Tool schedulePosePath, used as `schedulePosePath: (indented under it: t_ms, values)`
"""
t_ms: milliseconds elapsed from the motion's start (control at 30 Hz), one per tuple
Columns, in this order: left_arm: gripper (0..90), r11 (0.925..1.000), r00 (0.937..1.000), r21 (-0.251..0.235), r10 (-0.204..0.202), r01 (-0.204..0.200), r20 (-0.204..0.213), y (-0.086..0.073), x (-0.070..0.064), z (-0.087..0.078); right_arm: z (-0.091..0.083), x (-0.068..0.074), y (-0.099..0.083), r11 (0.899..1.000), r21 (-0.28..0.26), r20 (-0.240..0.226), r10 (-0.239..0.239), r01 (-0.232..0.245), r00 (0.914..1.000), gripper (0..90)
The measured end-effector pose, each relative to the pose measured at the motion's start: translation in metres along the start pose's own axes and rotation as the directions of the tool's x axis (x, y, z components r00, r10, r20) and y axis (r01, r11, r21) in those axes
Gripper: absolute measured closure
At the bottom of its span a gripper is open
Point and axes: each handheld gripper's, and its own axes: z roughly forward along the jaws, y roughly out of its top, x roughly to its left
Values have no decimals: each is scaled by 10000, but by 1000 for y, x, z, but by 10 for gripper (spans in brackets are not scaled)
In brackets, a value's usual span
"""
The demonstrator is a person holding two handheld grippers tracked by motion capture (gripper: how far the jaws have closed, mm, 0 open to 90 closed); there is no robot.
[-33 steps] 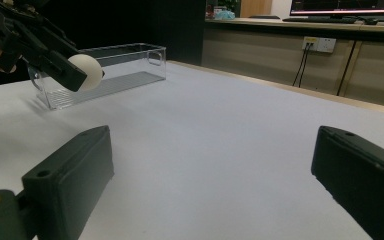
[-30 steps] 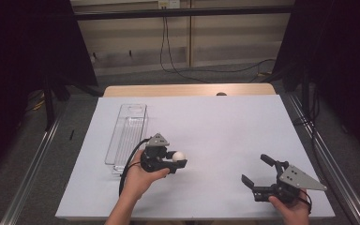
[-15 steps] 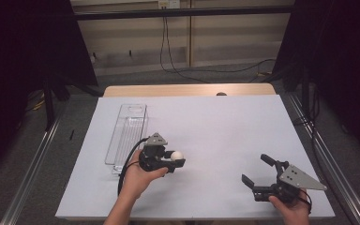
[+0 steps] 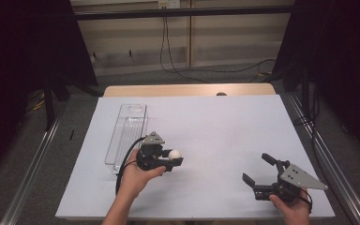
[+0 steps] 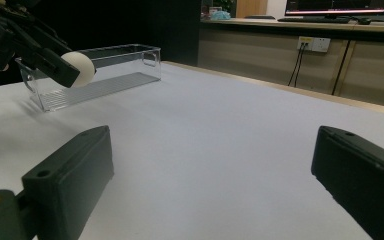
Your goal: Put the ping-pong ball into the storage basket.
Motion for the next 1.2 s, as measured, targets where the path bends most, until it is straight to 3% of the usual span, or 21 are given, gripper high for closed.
schedulePosePath:
  t_ms: [1200]
  values:
    - [510, 9996, 9987, -137, -241, 235, -459, 1, 11, -13, 0, 0, 0, 10000, -25, 15, 7, -7, 10000, 26]
